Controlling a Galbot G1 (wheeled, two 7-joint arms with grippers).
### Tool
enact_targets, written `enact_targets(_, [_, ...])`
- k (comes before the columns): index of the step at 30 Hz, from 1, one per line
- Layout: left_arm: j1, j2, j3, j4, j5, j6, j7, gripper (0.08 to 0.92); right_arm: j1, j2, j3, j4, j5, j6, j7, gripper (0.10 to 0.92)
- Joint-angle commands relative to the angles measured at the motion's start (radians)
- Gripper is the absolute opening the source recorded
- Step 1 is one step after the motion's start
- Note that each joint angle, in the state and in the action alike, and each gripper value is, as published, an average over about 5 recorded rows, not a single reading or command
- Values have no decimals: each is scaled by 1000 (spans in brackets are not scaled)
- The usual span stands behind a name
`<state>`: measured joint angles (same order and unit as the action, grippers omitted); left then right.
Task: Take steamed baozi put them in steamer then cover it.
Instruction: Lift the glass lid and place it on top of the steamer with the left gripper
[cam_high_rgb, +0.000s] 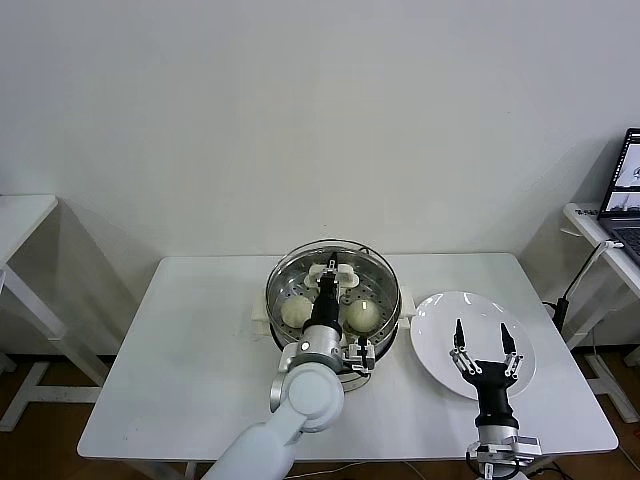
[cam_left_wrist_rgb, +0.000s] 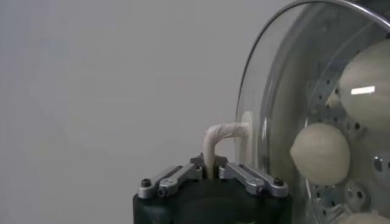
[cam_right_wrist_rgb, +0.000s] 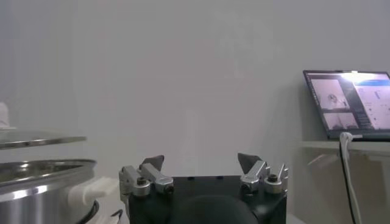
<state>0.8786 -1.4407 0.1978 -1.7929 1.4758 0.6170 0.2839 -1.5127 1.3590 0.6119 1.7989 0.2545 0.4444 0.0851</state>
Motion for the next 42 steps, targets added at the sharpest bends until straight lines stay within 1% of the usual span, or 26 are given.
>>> enact_targets(1, [15, -20, 1, 16, 19, -2, -11, 193, 1, 2, -1, -1, -3, 0, 0, 823])
enact_targets(20, [21, -38, 2, 42, 35, -12, -28, 193, 7, -1, -1, -15, -7, 0, 0, 823])
enact_targets(42, [39, -35, -13, 58, 43, -33, -34, 193, 13, -1, -6, -23, -11, -1, -2, 823])
